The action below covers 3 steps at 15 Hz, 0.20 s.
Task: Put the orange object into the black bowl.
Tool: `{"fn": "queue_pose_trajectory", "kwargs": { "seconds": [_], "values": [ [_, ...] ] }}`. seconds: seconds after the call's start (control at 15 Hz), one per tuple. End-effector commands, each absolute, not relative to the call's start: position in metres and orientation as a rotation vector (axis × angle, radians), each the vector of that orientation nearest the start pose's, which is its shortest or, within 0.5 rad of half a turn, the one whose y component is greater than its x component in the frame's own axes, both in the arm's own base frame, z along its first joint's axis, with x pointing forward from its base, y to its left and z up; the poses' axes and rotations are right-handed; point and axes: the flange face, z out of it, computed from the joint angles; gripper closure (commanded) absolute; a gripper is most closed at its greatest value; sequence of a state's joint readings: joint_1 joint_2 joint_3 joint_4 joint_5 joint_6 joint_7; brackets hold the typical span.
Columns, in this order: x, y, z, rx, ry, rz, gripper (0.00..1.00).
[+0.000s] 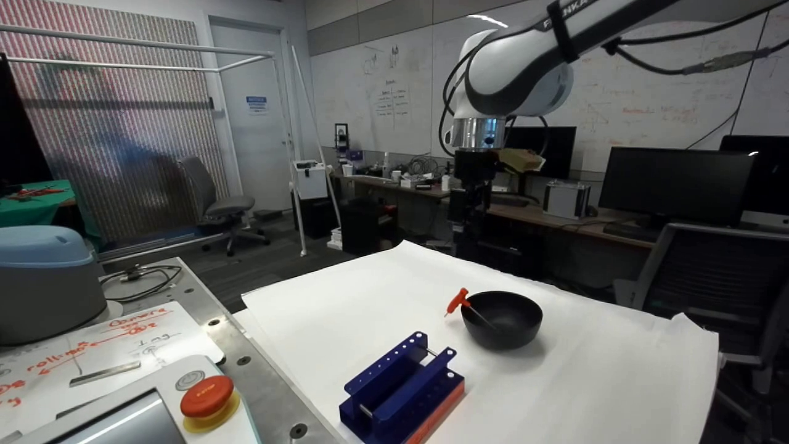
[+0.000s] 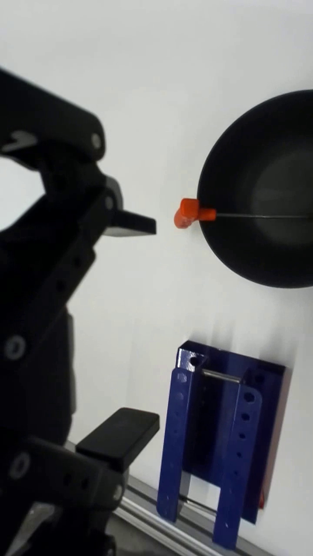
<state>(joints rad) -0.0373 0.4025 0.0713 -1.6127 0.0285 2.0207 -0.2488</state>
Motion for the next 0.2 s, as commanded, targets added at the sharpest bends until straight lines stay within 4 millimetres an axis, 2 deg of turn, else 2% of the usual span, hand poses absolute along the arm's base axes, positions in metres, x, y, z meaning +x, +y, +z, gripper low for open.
{"fn": "queue_pose_trajectory", "kwargs": {
  "seconds": [0.0, 0.13],
  "values": [
    [0.6660, 0.0176, 0.3992, -3.052, -0.421, -0.015, 0.00],
    [0.6621, 0.0171, 0.3987, -3.046, -0.430, -0.007, 0.00]
  ]
}}
